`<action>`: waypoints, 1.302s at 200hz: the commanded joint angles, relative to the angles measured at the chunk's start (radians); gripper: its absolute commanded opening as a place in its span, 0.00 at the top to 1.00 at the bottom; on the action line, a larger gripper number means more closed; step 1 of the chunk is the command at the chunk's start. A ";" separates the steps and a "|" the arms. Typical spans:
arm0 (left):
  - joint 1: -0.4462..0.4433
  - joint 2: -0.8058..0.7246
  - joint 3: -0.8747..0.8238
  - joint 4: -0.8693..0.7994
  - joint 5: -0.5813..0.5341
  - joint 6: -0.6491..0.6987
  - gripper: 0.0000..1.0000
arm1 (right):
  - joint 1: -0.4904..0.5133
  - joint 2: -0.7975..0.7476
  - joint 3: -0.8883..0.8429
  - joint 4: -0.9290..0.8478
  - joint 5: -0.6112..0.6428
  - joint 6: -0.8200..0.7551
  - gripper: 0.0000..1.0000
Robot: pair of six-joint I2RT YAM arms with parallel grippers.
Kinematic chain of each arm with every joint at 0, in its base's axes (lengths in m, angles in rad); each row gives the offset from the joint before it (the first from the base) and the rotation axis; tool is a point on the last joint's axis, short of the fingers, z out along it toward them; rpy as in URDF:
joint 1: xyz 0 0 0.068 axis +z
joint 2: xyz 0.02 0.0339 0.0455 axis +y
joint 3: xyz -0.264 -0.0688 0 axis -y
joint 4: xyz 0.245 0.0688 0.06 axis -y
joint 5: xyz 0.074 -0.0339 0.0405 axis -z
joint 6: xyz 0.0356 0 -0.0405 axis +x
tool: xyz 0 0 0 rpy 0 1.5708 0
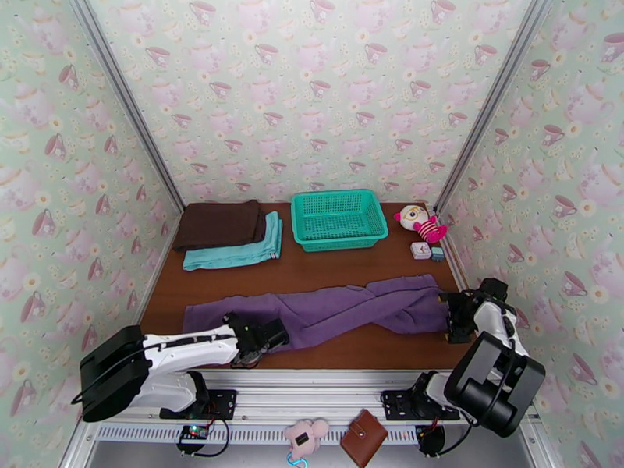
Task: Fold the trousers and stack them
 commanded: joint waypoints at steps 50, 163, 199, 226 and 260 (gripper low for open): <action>0.165 -0.178 -0.020 -0.235 -0.142 0.042 0.93 | -0.007 -0.065 0.002 0.019 -0.031 -0.027 0.07; 0.388 -0.181 0.148 -0.145 -0.299 0.508 1.00 | 0.190 -0.055 0.154 -0.026 -0.245 -0.141 0.19; 0.412 -0.207 0.121 -0.076 -0.278 0.586 1.00 | 0.242 0.123 0.214 -0.002 -0.235 -0.132 0.34; 0.445 -0.206 0.106 -0.024 -0.256 0.627 1.00 | 0.282 0.164 0.205 0.023 -0.191 -0.097 0.37; 0.471 -0.195 0.097 0.024 -0.231 0.667 1.00 | 0.311 0.239 0.238 0.032 -0.149 -0.087 0.37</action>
